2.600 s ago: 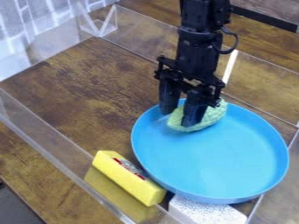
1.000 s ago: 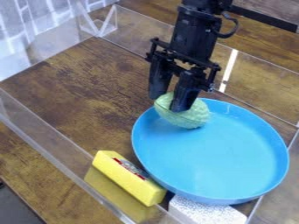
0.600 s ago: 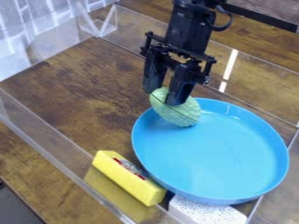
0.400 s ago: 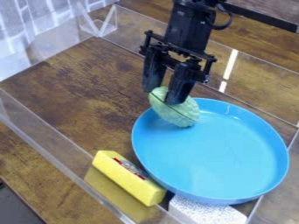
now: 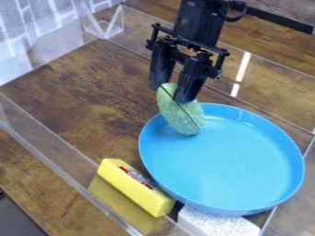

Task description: Put the green object in the blue tray

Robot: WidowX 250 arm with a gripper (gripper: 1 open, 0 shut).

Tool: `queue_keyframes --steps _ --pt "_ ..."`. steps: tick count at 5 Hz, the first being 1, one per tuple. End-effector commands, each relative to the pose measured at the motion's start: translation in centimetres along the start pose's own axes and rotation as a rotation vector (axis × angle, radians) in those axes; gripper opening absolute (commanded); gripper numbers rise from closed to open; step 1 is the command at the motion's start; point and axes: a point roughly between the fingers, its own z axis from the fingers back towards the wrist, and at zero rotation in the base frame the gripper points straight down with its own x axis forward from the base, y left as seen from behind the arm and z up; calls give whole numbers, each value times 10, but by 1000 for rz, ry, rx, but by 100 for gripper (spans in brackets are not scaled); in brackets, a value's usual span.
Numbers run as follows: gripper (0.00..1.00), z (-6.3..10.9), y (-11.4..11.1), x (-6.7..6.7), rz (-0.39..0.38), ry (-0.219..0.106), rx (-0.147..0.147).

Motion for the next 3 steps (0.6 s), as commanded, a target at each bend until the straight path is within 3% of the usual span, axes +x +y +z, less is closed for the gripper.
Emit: queue_keyframes --steps 1,3 --pt "0 33 -1 -7 3 -107 11" --pt "0 36 0 -12 9 -94 11"
